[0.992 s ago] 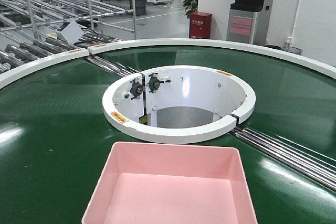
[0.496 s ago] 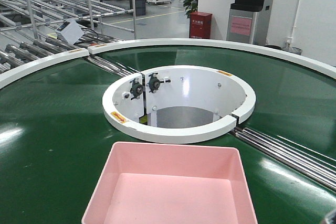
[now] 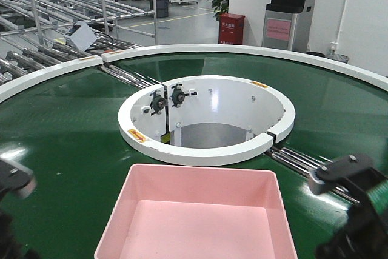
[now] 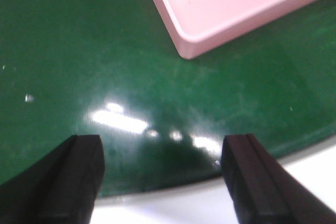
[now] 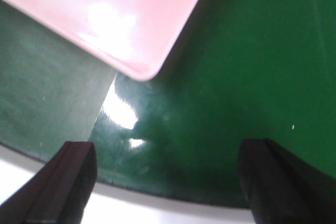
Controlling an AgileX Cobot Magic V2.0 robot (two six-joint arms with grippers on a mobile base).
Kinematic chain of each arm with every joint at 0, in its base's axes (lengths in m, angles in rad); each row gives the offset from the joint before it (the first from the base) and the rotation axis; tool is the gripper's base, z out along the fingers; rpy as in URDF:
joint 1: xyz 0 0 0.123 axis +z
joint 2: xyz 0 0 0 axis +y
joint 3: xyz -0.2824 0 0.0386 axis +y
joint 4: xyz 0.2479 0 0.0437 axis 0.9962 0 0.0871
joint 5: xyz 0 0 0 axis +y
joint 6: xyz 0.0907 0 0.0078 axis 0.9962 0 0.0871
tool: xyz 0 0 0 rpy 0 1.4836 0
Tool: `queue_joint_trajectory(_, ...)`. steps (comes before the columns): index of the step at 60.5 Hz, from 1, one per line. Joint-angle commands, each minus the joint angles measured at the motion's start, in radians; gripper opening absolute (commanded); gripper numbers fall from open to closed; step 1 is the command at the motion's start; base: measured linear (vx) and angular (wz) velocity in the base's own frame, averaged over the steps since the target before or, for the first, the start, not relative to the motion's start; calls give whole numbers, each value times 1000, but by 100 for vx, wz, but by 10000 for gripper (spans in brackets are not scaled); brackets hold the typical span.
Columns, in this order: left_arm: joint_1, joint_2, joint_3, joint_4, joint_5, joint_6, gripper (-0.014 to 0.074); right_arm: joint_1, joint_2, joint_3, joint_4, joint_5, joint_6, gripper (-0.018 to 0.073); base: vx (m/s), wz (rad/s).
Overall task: Grab pink bin and stack on right shelf
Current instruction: 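Lower both grippers onto opposite rims of the pink bin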
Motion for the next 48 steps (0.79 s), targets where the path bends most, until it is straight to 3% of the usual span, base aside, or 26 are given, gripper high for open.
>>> queue_joint_trajectory(1,-22,78,-110,-11,-60,2,590,0,66,-111,-5,0,-10,578,0,0)
queue_joint_trajectory(8,-44,206,-219,-10,-76,-3,590,0,176,-219,-2,48,30,578,0,0)
queue_joint_trajectory(18,-54,378,-374,6,-55,-116,590,0,323,-357,-5,74,194,578,0,0)
queue_joint_trajectory(29,-73,541,-530,86,-7,-229,590,0,446,-461,-21,124,268,578,0,0)
queue_joint_trajectory(35,-74,618,-609,106,16,-301,590,0,501,-498,-60,121,318,578,0,0)
queue_joint_trajectory(48,-74,752,-723,102,53,-362,590,0,616,-575,-154,123,413,576,0,0)
